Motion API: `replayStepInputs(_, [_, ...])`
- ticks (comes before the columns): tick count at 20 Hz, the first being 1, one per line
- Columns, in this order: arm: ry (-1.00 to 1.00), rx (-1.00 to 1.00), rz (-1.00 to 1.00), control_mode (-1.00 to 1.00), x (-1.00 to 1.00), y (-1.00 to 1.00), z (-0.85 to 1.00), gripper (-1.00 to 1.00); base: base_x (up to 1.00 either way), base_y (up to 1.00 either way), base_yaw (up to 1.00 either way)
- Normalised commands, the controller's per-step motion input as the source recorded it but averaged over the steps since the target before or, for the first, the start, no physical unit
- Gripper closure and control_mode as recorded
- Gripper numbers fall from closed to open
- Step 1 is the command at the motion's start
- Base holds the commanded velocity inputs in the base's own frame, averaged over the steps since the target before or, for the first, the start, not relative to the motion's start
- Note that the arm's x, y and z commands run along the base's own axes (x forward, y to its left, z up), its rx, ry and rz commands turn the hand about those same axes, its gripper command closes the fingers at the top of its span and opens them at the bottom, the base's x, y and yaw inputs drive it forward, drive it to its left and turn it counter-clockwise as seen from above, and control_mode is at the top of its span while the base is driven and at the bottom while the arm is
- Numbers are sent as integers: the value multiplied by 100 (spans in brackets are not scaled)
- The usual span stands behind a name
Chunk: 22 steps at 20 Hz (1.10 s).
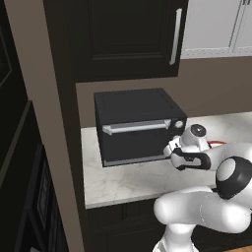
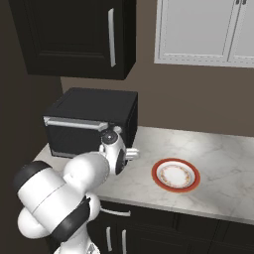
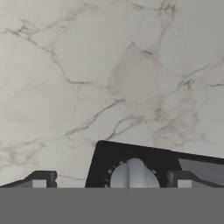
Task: Pick up the bagel from the plate, place it on the toaster oven rack, close the door, and set the timer.
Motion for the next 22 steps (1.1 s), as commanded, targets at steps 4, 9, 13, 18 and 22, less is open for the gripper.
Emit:
replayStepInputs(4, [0,0,-3,-100,15,-1,0,-100,0,0,0])
replayStepInputs(9, [0,0,-5,-100,24,-6,-3,-100,0,0,0])
replayStepInputs(13, [0,0,-6,-100,18,-11,-14,-100,0,0,0])
replayStepInputs(18, [0,0,-5,-100,9,-19,-15,-100,0,0,0])
replayStepInputs(22, [0,0,-7,-100,1,-29,-13,-100,0,0,0])
